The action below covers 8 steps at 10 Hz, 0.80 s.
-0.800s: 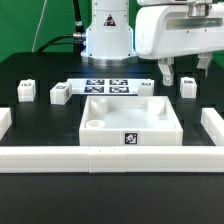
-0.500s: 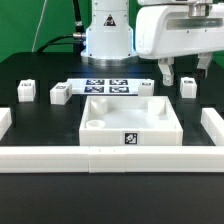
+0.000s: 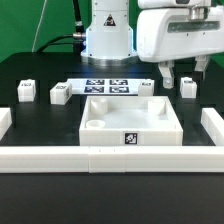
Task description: Assemble one leg
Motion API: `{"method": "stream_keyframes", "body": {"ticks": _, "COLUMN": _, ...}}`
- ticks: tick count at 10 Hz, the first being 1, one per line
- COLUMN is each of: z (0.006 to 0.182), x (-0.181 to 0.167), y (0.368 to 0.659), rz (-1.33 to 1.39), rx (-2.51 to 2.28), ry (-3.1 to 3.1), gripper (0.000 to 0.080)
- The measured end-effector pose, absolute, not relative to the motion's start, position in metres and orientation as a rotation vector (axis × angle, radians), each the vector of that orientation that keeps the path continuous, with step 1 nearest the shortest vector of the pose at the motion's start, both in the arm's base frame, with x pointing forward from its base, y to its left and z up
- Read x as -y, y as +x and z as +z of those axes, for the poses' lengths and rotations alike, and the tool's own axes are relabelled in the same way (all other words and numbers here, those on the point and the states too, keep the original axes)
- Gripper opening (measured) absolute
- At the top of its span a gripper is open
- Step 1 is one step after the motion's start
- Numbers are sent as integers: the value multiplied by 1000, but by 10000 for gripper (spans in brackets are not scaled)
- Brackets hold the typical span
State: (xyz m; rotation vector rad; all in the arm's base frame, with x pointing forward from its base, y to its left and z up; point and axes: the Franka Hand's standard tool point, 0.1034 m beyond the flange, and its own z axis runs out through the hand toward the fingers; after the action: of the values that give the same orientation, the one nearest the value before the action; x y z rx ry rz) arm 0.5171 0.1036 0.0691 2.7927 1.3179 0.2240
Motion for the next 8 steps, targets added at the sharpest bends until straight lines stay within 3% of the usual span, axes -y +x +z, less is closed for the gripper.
{"method": "stream_keyframes", "body": {"ticks": 3, "z": 58, "x": -82, "y": 503, "rz": 70, "rx": -1710, "ry": 2573, "gripper": 650}}
{"method": "stream_keyframes", "body": {"ticks": 8, "z": 58, "x": -79, "y": 502, "rz": 12, "rx": -1718, "ry": 2580, "gripper": 650}}
